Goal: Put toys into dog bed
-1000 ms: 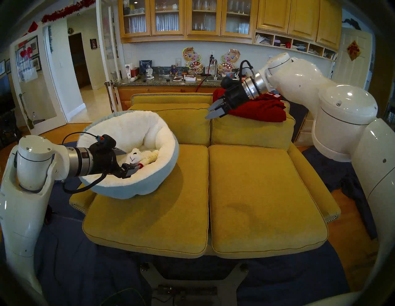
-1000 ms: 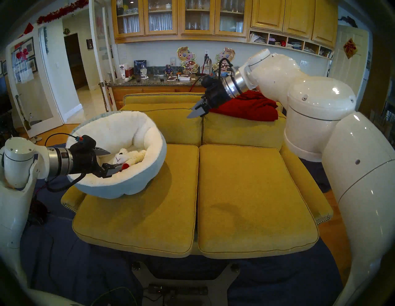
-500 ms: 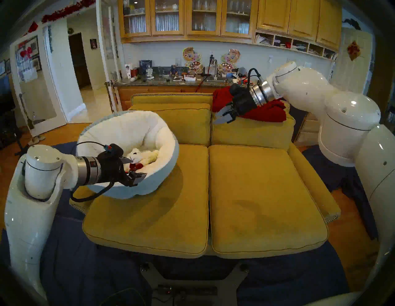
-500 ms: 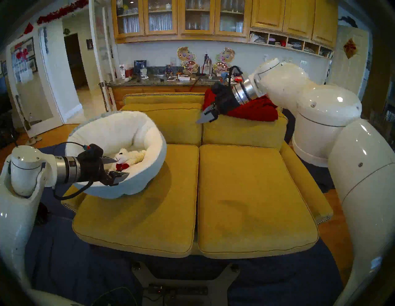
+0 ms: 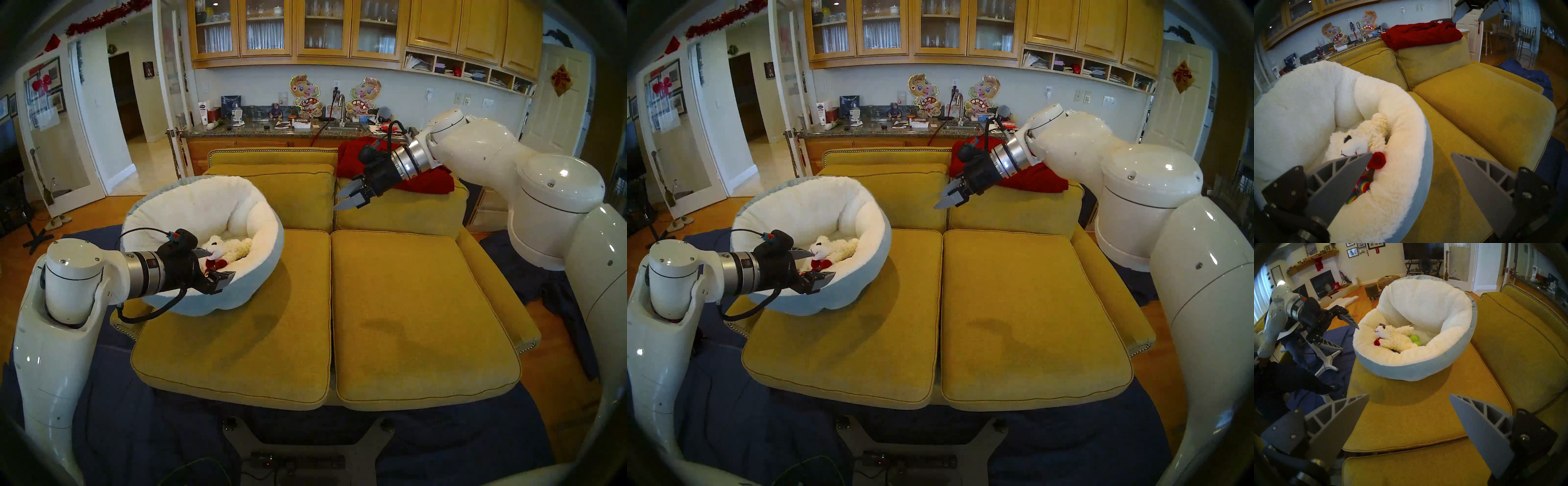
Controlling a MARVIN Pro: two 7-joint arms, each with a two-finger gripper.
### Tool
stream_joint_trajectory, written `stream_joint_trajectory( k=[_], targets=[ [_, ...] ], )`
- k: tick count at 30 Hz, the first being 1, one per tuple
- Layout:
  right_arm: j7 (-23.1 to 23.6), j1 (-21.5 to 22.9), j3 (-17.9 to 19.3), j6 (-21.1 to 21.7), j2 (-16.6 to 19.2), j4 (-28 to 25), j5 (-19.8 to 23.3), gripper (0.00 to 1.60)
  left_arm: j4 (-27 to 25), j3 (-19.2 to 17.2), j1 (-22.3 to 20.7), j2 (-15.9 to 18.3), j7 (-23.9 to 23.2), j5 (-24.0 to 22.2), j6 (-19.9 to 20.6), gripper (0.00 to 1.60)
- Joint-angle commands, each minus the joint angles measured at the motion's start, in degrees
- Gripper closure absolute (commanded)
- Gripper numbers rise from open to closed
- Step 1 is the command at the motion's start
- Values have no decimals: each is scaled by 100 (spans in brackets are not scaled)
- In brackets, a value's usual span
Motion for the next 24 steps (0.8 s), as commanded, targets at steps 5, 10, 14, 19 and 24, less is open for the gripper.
stream_joint_trajectory(
  k=[5,10,14,19,24],
  targets=[
    [-6,-39,12,58,459,-228,52,0,-142,-19,-40,-213,261,124,-225,0],
    [-6,-156,-25,113,739,-308,47,0,-143,-5,-15,-298,363,204,-278,0],
    [-6,-201,-30,139,871,-366,54,0,-142,3,2,-348,425,254,-308,0],
    [-6,-295,-32,165,935,-489,61,0,-144,14,19,-408,491,314,-341,0],
    [-6,-375,-20,193,971,-606,75,0,-152,22,32,-463,553,362,-373,0]
  ],
)
